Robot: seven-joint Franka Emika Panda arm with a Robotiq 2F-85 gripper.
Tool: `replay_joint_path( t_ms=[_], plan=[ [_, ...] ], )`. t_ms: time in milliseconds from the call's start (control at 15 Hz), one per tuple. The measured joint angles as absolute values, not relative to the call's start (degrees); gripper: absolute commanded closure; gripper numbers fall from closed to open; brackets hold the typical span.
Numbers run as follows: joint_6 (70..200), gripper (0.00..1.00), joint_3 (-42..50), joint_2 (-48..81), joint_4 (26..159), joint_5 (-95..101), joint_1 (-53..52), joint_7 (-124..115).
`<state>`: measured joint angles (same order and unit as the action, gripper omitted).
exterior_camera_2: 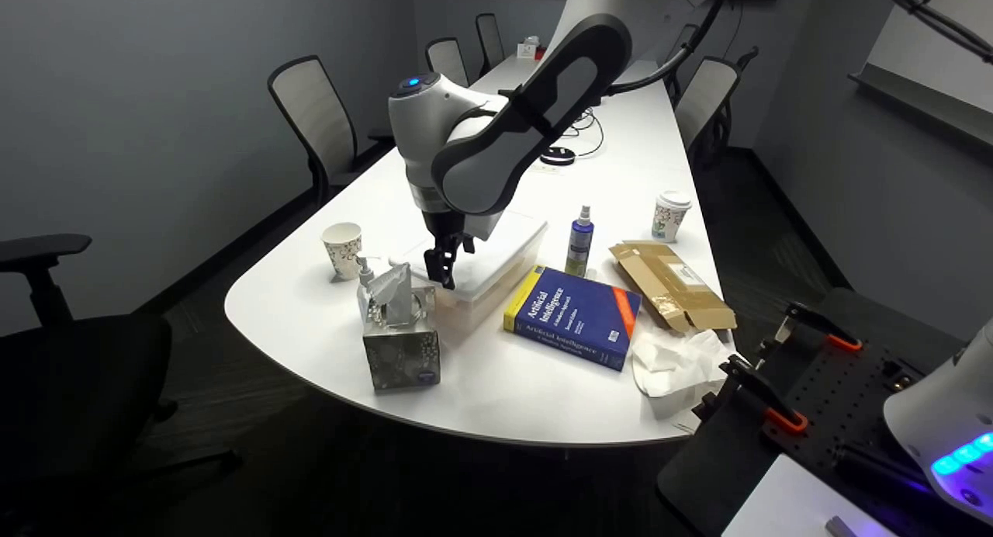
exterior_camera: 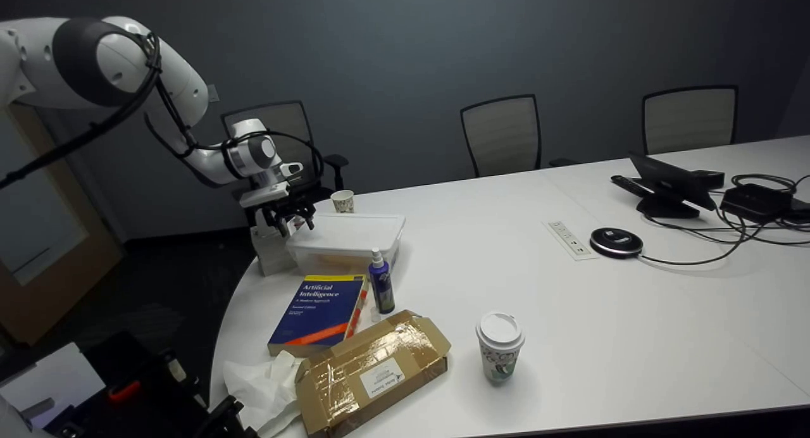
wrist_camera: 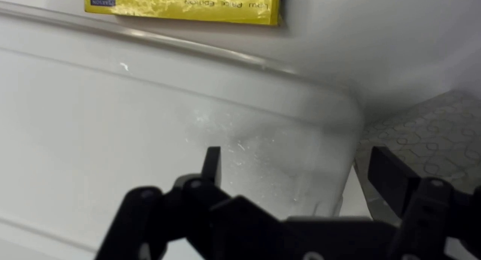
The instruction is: Open the storage bin, then place the blue bottle inside it
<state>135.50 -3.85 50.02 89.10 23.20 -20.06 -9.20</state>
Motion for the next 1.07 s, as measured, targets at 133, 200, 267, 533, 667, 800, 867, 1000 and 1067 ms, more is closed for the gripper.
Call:
replay_joint_path(
  t_ms=[133, 200, 267, 533, 667, 800, 867, 1000, 1067],
  plan=[
    [135.5, 0.0, -3.8, 50.42, 89.04, 23.2, -20.27, -9.2],
    [135.5, 0.0, -3.78, 50.61, 88.97, 23.2, -20.39, -9.2],
    [135.5, 0.0, -3.68, 50.77, 88.9, 23.2, -20.58, -9.21],
    [135.5, 0.0, -2.72, 51.17, 88.48, 23.2, -21.59, -9.37],
    [135.5, 0.0, -2.34, 51.42, 88.08, 23.16, -21.7, -9.38],
    [135.5, 0.0, -2.09, 51.77, 87.59, 23.15, -21.7, -9.38],
    [135.5, 0.0, -1.91, 51.93, 87.38, 23.15, -21.71, -9.39],
    [135.5, 0.0, -1.7, 52.38, 86.88, 23.15, -21.77, -9.56],
    [135.5, 0.0, -1.62, 52.58, 86.7, 23.15, -21.83, -9.74]
  ],
)
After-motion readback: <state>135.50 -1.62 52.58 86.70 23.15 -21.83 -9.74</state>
